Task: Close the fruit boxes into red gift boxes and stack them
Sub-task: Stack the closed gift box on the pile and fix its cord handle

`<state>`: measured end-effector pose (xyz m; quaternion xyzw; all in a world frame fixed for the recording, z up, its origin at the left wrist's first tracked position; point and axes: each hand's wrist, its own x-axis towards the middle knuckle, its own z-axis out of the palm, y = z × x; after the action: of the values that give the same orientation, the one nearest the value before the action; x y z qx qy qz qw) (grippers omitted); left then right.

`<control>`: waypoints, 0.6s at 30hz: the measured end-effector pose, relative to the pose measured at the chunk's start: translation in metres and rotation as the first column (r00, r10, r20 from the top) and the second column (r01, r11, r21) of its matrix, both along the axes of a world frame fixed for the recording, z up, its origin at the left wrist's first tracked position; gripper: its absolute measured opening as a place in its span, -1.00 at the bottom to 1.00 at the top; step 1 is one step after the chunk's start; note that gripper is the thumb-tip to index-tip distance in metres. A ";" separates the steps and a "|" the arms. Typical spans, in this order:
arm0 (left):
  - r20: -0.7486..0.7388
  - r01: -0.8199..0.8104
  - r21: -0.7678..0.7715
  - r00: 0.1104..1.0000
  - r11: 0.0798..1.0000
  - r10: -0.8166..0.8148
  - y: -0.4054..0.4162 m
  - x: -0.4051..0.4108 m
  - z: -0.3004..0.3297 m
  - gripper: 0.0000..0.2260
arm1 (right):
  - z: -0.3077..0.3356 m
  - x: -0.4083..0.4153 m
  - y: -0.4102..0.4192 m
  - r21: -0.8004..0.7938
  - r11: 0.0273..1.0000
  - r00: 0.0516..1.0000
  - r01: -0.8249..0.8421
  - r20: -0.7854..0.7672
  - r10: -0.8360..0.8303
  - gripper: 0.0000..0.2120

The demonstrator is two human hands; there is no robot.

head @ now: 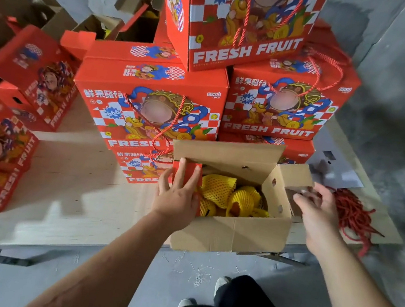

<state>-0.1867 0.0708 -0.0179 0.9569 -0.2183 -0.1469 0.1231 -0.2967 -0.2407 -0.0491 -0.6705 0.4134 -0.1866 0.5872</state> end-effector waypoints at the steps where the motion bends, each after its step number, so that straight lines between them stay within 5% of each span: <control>1: -0.036 0.015 0.014 0.999 1.000 -0.014 -0.001 0.004 0.001 -0.44 | 0.004 -0.004 -0.001 -0.049 0.999 1.000 0.007 0.022 -0.006 -0.51; 7: 0.134 -0.152 -0.002 0.979 0.988 0.151 -0.007 0.017 0.001 -0.64 | 0.040 -0.006 0.016 -0.074 0.996 0.976 -0.059 0.203 0.073 -0.56; 10: 0.079 -0.227 -0.207 0.966 0.952 0.248 -0.009 0.014 -0.009 -0.60 | 0.028 -0.002 0.037 -0.157 0.959 0.963 -0.234 0.099 0.251 -0.40; 13: 0.005 -0.308 -0.507 0.933 0.805 0.360 -0.006 0.009 -0.010 -0.42 | 0.014 -0.002 0.049 -0.385 0.883 0.961 -0.268 -0.042 0.273 -0.51; 18: 0.038 -0.218 -0.518 0.960 0.827 0.277 -0.004 0.010 -0.015 -0.28 | 0.007 -0.017 0.059 -0.442 0.838 0.947 -0.320 -0.123 0.296 -0.50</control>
<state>-0.1771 0.0673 -0.0325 0.9172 -0.1298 -0.0133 0.3766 -0.3141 -0.1814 -0.0421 -0.8515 0.2591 -0.1650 0.4250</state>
